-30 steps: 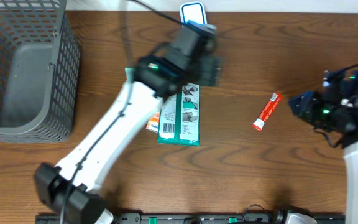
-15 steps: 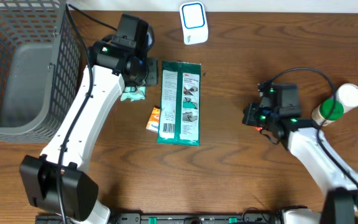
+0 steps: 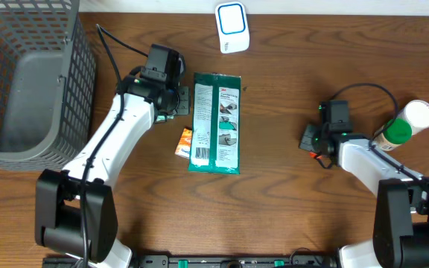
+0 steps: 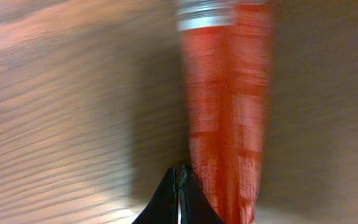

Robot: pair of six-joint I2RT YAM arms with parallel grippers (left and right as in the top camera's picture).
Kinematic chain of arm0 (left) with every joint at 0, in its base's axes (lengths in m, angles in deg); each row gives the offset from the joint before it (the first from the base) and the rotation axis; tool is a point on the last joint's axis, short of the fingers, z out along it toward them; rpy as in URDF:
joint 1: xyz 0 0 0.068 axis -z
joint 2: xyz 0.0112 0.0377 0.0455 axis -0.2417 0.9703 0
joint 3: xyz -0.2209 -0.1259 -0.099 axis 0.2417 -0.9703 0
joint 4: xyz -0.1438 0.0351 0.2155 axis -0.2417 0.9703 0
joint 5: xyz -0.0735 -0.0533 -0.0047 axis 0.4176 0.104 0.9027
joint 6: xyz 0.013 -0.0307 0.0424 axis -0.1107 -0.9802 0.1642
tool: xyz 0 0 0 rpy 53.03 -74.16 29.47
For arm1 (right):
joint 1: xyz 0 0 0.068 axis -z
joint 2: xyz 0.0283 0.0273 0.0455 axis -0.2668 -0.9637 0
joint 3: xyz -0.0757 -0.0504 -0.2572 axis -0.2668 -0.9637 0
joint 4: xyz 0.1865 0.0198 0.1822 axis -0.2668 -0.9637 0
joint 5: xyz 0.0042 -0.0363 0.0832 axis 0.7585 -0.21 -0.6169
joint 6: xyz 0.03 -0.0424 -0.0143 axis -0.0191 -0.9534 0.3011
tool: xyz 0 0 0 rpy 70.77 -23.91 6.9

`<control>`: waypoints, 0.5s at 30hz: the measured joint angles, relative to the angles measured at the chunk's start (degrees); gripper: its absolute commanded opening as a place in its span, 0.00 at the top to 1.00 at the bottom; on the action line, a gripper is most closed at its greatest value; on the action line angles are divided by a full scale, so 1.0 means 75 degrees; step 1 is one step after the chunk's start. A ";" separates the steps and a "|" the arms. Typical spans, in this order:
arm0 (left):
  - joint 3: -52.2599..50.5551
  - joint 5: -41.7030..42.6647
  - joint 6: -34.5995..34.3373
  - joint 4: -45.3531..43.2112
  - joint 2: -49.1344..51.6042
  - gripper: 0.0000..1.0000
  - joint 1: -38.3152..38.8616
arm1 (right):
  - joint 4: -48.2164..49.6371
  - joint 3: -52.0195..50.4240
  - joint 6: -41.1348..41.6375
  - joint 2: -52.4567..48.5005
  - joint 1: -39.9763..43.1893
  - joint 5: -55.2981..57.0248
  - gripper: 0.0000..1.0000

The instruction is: Scan the item barcode

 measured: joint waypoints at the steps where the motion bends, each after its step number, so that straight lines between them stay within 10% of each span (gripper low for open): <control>1: -0.0099 0.0000 0.0000 -0.0149 0.0038 0.88 0.0000 | -0.0175 0.0032 0.0064 0.0015 0.0137 0.0187 0.99; 6: -0.0364 0.0000 0.0000 -0.0670 0.0434 0.88 0.0070 | -0.0831 0.0187 0.0224 0.0038 0.0909 0.0530 0.92; 15: -0.0364 0.0015 0.0000 -0.1000 0.1119 0.87 0.0396 | -0.2124 0.1282 -0.0519 0.0035 0.1148 -0.2515 0.37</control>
